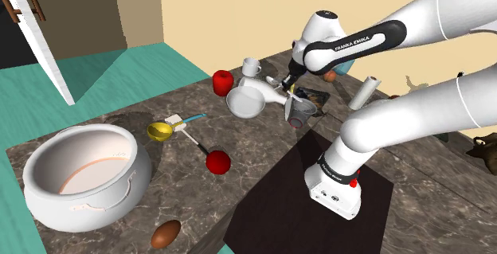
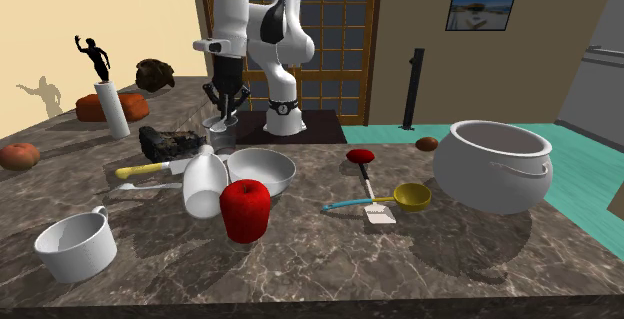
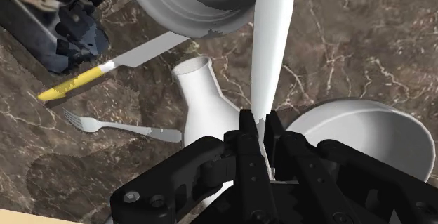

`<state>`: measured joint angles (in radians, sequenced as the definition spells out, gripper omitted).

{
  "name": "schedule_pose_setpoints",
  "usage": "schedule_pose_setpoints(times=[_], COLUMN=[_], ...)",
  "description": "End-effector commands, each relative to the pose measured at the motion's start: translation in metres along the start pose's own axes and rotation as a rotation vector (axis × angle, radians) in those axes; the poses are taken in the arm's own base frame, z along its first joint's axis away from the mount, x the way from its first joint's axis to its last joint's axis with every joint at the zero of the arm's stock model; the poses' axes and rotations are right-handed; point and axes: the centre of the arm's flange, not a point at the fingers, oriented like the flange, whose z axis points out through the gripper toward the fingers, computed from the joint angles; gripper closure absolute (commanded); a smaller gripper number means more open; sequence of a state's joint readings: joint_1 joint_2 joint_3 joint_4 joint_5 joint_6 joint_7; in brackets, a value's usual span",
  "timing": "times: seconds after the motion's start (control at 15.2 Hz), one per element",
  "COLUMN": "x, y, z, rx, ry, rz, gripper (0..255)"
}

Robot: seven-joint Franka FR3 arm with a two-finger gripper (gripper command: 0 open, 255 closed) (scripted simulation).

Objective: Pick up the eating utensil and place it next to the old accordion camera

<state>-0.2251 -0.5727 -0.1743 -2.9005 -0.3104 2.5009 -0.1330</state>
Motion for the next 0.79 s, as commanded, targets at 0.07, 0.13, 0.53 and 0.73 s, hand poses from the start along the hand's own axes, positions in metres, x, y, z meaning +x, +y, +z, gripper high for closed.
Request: schedule_pose_setpoints(times=[0.07,0.13,0.53,0.73], x=[-0.005,-0.006,-0.01,-0.013], y=[0.001,0.0,-0.004,-0.007], z=[0.015,0.02,0.051,0.067], rx=[0.0,0.0,0.0,0.0], ry=[0.0,0.0,0.0,0.0], rz=[-0.001,-0.001,-0.001,-0.001], gripper=[255,255,255,255])
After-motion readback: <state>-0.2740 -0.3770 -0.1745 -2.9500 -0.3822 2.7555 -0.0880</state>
